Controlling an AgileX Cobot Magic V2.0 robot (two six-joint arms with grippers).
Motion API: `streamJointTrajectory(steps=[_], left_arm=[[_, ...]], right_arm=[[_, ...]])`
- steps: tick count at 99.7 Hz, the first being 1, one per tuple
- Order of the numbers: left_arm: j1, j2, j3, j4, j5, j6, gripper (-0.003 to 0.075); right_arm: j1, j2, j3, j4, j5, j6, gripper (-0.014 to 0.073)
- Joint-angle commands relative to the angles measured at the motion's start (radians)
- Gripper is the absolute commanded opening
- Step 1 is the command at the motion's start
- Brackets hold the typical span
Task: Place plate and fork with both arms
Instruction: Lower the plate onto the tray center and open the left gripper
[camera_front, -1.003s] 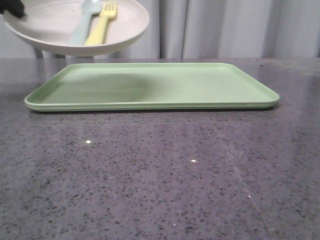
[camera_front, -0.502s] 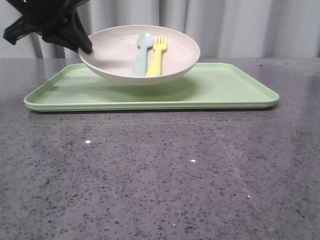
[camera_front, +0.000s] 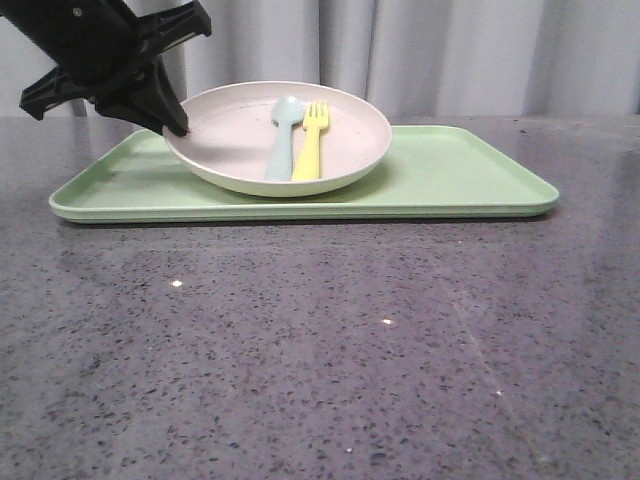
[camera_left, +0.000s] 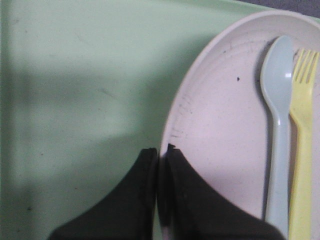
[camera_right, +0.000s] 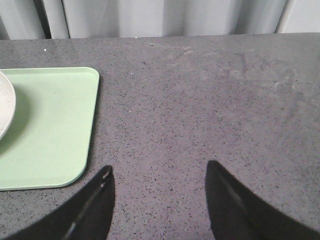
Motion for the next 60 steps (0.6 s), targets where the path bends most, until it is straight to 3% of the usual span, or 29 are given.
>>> streamJointTrajectory(steps=[1, 31, 60], left_arm=[[-0.003, -0.04, -0.035, -0.032, -0.045, -0.014, 0.0027], [-0.003, -0.04, -0.035, -0.032, -0.03, -0.014, 0.03], [0.001, -0.085, -0.035, -0.015, -0.015, -0.014, 0.0326]], right_arm=[[-0.007, 0.01, -0.035, -0.018, -0.07, -0.011, 0.0417], [-0.007, 0.01, -0.035, -0.018, -0.07, -0.011, 0.0417], [-0.007, 0.01, -0.035, -0.018, -0.075, -0.011, 0.0417]])
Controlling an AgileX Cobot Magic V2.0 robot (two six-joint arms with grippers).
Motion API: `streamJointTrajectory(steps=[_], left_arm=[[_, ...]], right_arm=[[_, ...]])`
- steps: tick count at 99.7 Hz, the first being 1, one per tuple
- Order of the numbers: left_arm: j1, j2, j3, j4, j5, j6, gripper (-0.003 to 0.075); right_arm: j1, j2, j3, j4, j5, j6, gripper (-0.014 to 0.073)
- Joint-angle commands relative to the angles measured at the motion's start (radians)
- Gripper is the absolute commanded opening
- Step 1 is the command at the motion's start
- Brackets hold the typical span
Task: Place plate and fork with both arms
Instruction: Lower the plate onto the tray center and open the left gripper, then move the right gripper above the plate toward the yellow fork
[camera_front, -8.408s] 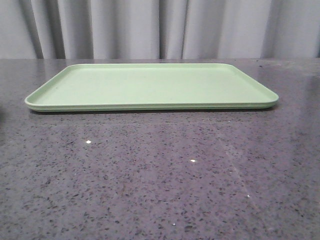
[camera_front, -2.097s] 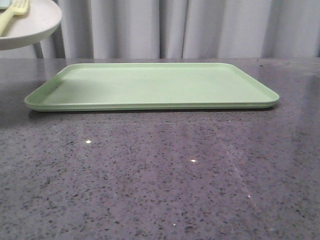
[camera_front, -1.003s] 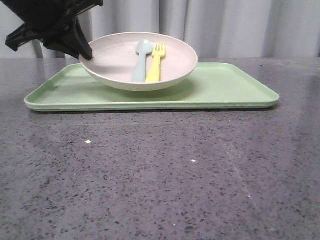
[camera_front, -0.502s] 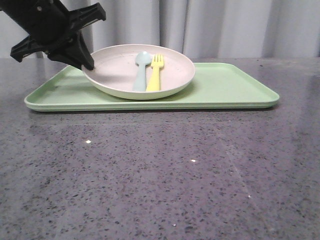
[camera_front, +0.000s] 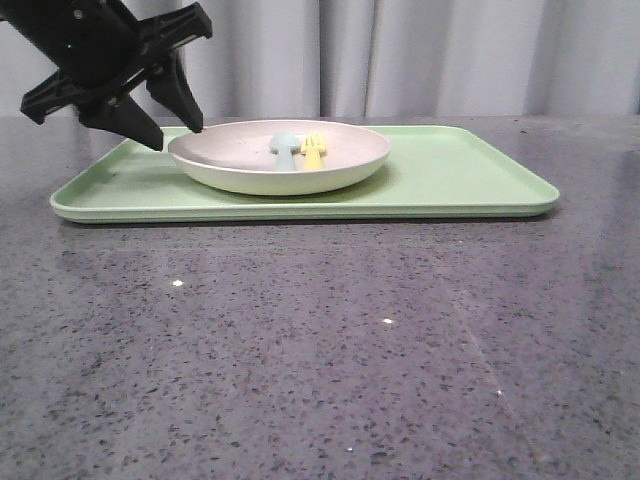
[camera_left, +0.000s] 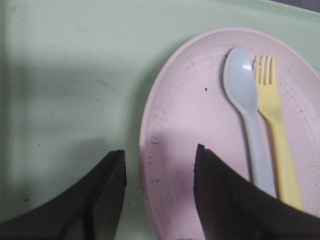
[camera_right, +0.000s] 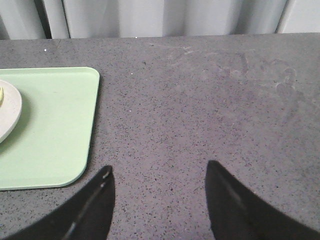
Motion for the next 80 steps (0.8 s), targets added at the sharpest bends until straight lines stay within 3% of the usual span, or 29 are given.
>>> streamJointTrajectory(steps=[1, 34, 80], left_arm=[[0.001, -0.081, -0.032, -0.012, -0.039, -0.009, 0.0326], [0.001, -0.283, 0.006, 0.112, -0.038, -0.009, 0.0326], [0.107, -0.709, 0.314, 0.27, -0.027, -0.009, 0.0324]], right_arm=[[-0.007, 0.01, -0.035, -0.018, -0.077, -0.011, 0.0417], [0.067, 0.046, -0.038, -0.017, -0.093, -0.011, 0.0415], [0.214, 0.282, -0.247, 0.066, -0.029, -0.011, 0.0415]])
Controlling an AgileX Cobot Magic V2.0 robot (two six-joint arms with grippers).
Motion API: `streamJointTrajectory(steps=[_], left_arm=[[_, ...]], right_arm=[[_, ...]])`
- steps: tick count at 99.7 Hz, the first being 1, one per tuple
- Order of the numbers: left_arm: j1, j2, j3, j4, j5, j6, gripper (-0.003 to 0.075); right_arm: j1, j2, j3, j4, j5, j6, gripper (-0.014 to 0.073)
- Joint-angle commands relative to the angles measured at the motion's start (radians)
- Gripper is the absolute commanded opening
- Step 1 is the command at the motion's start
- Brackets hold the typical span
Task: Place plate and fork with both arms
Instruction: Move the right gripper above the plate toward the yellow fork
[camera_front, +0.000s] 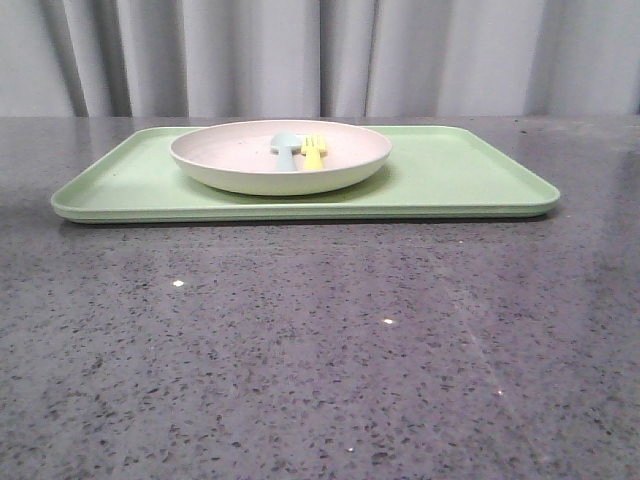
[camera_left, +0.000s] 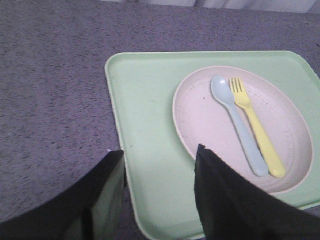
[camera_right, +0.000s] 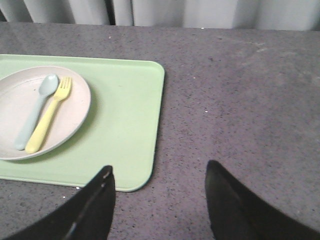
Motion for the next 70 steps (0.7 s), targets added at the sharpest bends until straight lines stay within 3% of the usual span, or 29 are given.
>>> streamJointTrajectory(steps=[1, 38, 70], left_arm=[[0.027, -0.1, 0.023, 0.017, -0.043, -0.009, 0.0324], [0.172, -0.419, 0.189, 0.076, 0.053, -0.009, 0.0324], [0.186, -0.496, 0.228, 0.08, 0.072, -0.009, 0.0324]], right_arm=[[0.032, 0.056, -0.081, 0.005, -0.049, -0.011, 0.0415], [0.176, 0.374, -0.343, 0.015, 0.046, -0.011, 0.0415], [0.275, 0.673, -0.637, 0.017, 0.141, 0.004, 0.0415]])
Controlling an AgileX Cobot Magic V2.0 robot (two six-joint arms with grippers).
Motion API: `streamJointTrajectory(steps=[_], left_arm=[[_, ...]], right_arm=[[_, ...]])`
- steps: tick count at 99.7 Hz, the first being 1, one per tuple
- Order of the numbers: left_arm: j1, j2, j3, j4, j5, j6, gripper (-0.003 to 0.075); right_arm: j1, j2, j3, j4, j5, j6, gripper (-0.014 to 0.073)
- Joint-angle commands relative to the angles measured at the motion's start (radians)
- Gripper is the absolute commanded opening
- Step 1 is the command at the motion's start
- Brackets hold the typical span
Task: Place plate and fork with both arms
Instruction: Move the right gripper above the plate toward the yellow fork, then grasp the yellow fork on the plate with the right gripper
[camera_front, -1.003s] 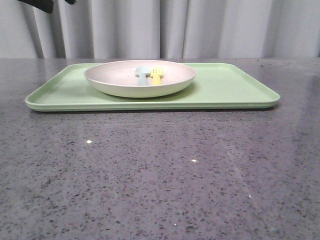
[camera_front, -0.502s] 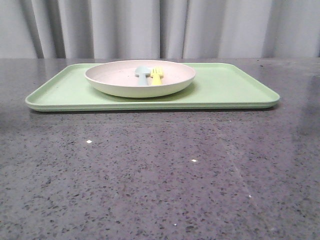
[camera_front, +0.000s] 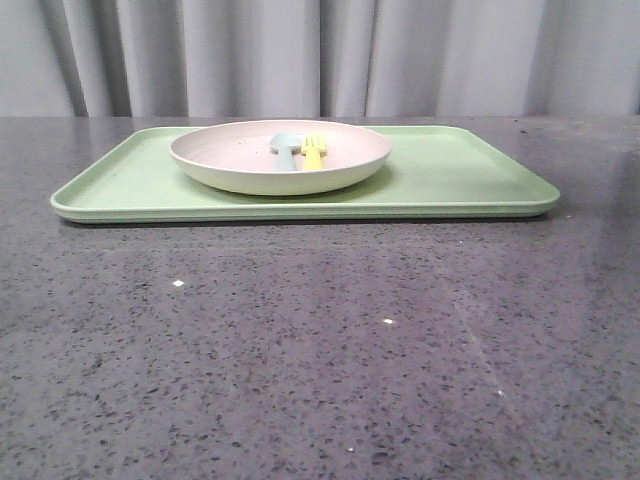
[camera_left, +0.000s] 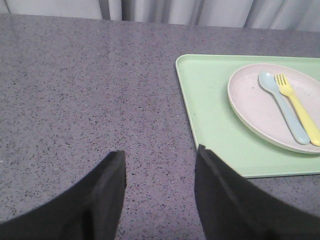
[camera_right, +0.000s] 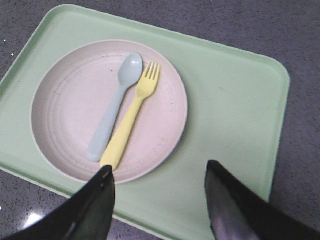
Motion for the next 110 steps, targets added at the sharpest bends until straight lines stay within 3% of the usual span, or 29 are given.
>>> streamJointTrajectory(steps=[1, 41, 110], left_arm=[[0.002, -0.002, -0.023, -0.007, -0.05, -0.009, 0.0324], [0.002, -0.002, -0.023, -0.007, -0.043, -0.009, 0.0324], [0.002, -0.002, -0.023, -0.007, -0.043, -0.009, 0.0324]], right_arm=[[0.016, 0.043, -0.107, -0.003, -0.014, 0.006, 0.0415], [0.031, 0.323, -0.343, 0.058, 0.095, 0.102, 0.0415], [0.031, 0.493, -0.352, 0.102, 0.119, 0.102, 0.0414]])
